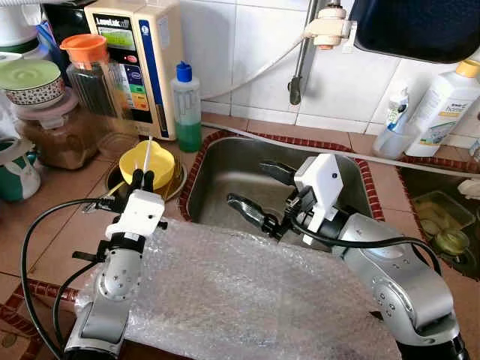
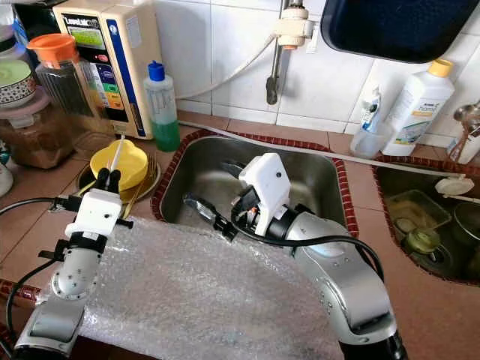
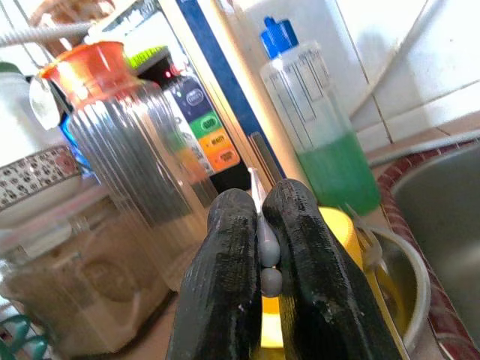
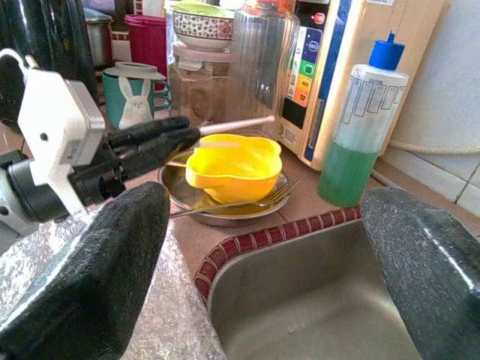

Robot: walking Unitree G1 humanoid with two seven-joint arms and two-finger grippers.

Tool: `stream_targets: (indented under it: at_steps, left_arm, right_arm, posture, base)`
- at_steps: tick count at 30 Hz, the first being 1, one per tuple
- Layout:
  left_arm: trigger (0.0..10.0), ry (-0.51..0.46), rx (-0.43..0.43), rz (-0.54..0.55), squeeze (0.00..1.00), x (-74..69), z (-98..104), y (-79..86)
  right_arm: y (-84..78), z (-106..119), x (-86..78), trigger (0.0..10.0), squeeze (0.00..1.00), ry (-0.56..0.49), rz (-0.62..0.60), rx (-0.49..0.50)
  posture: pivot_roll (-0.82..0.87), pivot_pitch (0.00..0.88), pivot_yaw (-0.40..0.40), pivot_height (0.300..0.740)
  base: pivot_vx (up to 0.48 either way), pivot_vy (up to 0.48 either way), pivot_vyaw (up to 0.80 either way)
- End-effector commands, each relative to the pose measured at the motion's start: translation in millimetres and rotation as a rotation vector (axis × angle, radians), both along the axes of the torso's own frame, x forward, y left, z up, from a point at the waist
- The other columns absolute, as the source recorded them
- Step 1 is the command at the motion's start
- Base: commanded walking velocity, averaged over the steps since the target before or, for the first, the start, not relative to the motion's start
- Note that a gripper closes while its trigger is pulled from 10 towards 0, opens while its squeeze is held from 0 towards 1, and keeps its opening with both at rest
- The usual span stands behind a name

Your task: Kitchen organization

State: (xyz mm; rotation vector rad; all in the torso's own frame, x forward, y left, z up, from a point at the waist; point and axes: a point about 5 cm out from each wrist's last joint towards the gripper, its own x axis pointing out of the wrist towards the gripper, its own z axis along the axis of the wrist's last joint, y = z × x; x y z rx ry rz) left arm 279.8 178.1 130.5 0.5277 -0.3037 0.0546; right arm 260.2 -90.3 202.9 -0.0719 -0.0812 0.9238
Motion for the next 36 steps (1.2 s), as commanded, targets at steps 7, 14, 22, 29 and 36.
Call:
stream_targets:
  at_steps: [7,14,22,29,36]
  left_arm:
    - [0.0,-0.157,0.057,-0.045,0.00,5.8,43,-10.0]
    - [0.0,-0.239,0.109,-0.126,0.00,7.0,66,-22.7]
    - [0.0,-0.270,0.235,-0.268,0.00,6.0,67,-35.7]
    - [0.0,-0.308,0.299,-0.368,0.00,2.1,69,-50.6]
    - [0.0,-0.313,0.318,-0.458,0.00,-5.1,61,-65.3]
  right_arm:
    - [-1.0,2,2.9,10.0,0.00,-0.015,-0.011,-0.001]
    - [-7.3,5,10.8,10.0,0.00,-0.018,-0.043,0.010]
    - [-29.6,19,35.7,10.0,0.00,0.006,-0.165,0.123]
    - [-38.2,34,49.6,10.0,0.00,0.099,-0.208,0.326]
    - [-34.7,49,65.5,10.0,0.00,0.203,-0.188,0.547]
  posture:
    - [0.02,0.016,-0.031,0.740]
    - [0.02,0.012,-0.031,0.740]
    - [0.03,0.007,-0.023,0.740]
    - [0.03,0.005,-0.028,0.740]
    - [0.03,0.008,-0.032,0.740]
  base:
    - [0.000,0.000,0.00]
    - [0.000,0.000,0.00]
    - [0.000,0.000,0.00]
    - [0.000,0.000,0.00]
    - [0.000,0.000,0.00]
